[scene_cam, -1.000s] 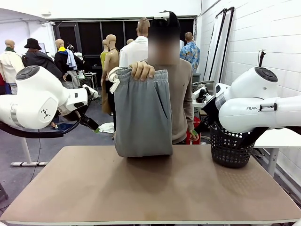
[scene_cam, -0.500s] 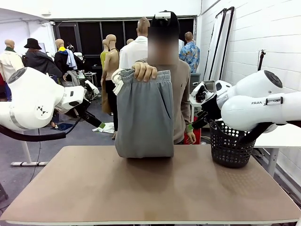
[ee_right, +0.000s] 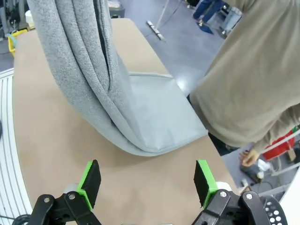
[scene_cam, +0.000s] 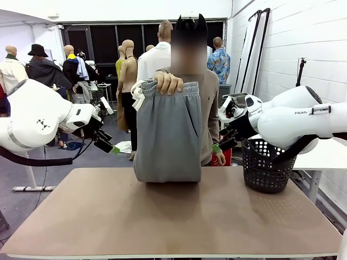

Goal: Fold the training pants.
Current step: Grab both ends of the Training pants handed by a person.

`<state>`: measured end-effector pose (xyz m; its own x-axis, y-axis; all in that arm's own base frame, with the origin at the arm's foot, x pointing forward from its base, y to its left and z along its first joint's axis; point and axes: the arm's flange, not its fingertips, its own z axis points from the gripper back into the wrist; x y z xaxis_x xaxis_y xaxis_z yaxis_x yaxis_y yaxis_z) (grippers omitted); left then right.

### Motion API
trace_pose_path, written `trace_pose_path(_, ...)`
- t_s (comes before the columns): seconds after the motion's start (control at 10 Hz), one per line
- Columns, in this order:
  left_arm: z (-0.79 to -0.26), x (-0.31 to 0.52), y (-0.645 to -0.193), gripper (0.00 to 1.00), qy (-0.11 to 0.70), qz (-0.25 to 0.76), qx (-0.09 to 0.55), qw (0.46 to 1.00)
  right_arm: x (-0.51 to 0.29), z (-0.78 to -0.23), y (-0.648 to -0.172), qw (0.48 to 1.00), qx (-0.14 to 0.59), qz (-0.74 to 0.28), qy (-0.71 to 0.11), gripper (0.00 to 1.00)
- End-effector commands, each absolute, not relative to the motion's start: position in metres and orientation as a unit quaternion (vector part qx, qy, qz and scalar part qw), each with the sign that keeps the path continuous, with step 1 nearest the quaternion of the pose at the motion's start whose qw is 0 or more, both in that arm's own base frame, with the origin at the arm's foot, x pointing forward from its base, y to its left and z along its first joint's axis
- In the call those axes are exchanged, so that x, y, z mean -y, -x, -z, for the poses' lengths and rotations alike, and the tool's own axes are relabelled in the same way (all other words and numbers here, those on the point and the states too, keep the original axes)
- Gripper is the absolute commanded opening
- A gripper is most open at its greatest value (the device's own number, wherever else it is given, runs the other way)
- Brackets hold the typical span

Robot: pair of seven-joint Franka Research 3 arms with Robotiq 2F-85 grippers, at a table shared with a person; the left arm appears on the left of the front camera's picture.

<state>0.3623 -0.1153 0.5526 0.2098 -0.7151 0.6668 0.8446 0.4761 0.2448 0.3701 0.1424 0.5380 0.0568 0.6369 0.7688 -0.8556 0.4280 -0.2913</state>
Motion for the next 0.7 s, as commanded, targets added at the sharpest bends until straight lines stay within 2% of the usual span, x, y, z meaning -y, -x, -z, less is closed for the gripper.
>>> trace_pose_path(0.0,-0.553,0.115,-0.363,1.0,0.086,0.49,0.387,0.776,-0.142,-0.539,-0.369,0.719,0.449,-0.516,-0.12,1.0)
trace_pose_path(0.4,-0.555,0.115,-0.362,1.0,0.087,0.495,0.379,0.777,-0.142,-0.54,-0.369,0.717,0.449,-0.52,-0.118,1.0)
trace_pose_path(0.5,-0.564,0.113,-0.367,1.0,0.044,0.513,0.332,0.79,-0.141,-0.543,-0.375,0.717,0.44,-0.532,-0.1,1.0)
trace_pose_path(0.6,-0.572,0.115,-0.369,1.0,0.026,0.547,0.298,0.782,-0.141,-0.544,-0.383,0.716,0.434,-0.541,-0.087,1.0)
